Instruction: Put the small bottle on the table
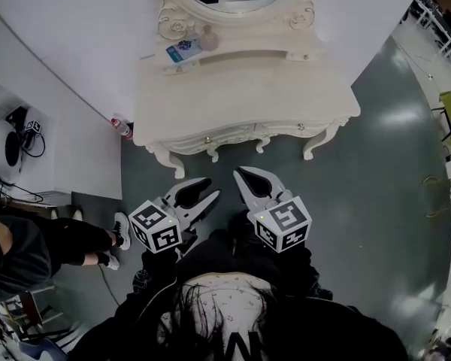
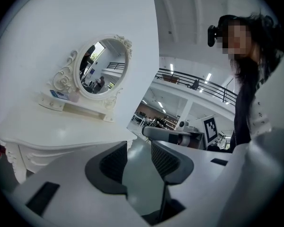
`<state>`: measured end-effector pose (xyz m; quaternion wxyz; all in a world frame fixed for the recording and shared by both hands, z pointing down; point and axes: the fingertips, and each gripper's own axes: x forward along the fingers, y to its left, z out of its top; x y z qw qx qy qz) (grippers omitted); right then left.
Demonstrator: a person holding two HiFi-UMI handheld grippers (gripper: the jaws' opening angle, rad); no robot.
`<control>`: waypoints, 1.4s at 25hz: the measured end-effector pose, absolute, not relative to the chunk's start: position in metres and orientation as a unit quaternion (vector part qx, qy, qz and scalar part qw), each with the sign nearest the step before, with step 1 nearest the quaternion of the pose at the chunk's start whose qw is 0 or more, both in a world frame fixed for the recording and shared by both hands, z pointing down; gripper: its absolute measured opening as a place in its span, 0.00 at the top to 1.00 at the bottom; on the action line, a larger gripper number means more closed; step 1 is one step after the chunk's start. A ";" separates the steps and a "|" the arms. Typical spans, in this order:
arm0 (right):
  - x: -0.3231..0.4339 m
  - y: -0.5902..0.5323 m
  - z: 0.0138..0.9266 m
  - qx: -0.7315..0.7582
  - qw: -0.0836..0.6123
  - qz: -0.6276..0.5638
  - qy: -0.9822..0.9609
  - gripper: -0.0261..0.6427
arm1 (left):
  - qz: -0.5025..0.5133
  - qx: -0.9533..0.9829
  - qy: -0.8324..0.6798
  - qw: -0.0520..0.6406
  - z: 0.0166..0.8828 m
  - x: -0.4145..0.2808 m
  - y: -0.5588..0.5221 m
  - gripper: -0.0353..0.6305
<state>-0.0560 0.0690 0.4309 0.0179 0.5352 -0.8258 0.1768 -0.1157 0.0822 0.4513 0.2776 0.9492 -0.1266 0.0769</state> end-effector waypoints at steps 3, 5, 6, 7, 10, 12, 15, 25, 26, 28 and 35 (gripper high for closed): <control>-0.069 0.082 0.431 0.544 0.020 0.177 -0.820 0.95 | 0.076 0.951 -0.115 0.277 0.451 -0.127 0.093 0.71; -0.077 0.092 0.434 0.549 0.022 0.179 -0.816 0.95 | 0.077 0.952 -0.107 0.278 0.453 -0.135 0.102 0.71; -0.081 0.097 0.435 0.551 0.022 0.181 -0.815 0.95 | 0.077 0.952 -0.103 0.278 0.453 -0.138 0.107 0.71; -0.085 0.102 0.436 0.553 0.023 0.181 -0.813 0.95 | 0.078 0.952 -0.100 0.278 0.454 -0.142 0.112 0.71; -0.095 0.112 0.438 0.558 0.027 0.180 -0.809 0.95 | 0.077 0.953 -0.093 0.278 0.457 -0.151 0.120 0.71; -0.101 0.115 0.439 0.560 0.029 0.180 -0.808 0.95 | 0.076 0.953 -0.092 0.279 0.458 -0.157 0.123 0.71; -0.107 0.120 0.440 0.562 0.033 0.179 -0.807 0.95 | 0.074 0.953 -0.091 0.278 0.457 -0.165 0.126 0.71; -0.117 0.119 0.438 0.562 0.043 0.176 -0.807 0.95 | 0.066 0.954 -0.082 0.281 0.456 -0.171 0.128 0.71; -0.117 0.119 0.438 0.562 0.043 0.175 -0.807 0.95 | 0.065 0.954 -0.082 0.282 0.457 -0.172 0.127 0.71; -0.119 0.119 0.438 0.562 0.045 0.174 -0.807 0.95 | 0.064 0.953 -0.082 0.283 0.457 -0.174 0.127 0.71; -0.122 0.117 0.435 0.562 0.049 0.172 -0.807 0.95 | 0.065 0.955 -0.076 0.280 0.455 -0.176 0.127 0.71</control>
